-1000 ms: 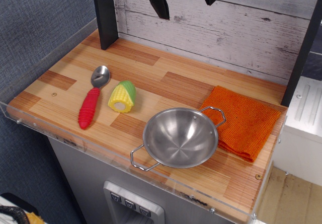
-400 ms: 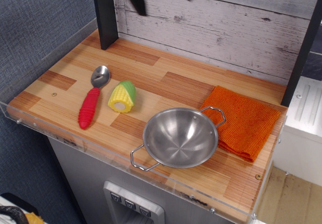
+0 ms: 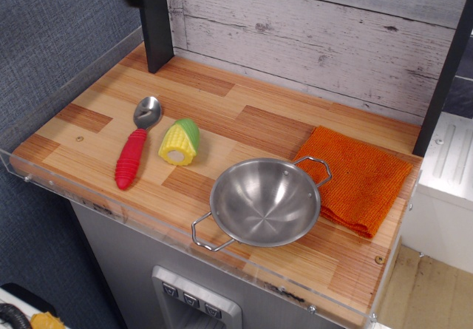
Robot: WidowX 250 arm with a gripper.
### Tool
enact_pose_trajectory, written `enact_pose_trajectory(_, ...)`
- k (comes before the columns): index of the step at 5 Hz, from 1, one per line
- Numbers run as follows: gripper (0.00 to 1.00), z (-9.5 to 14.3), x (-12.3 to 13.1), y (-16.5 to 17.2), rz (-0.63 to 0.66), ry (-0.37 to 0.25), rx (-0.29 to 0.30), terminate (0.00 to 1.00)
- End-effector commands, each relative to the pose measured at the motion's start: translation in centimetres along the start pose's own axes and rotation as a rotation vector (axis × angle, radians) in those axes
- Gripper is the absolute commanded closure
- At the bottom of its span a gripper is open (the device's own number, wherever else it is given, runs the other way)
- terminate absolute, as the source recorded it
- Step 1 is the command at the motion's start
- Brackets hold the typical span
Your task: Put the corn on the orange rag.
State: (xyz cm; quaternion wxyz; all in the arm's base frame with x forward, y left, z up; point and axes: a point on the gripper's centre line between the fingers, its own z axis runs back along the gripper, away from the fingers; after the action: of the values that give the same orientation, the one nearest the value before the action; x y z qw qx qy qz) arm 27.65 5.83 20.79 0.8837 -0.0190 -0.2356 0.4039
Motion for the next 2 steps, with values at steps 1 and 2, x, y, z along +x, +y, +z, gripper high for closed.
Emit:
enact_pose_trajectory(1,0.0,-4.8,-0.4,4.1,-0.002,0.083,0.101,0.0)
enact_pose_trajectory(2,0.0,-7.7,-1.0,3.7,-0.016,0.089,0.084,0.0)
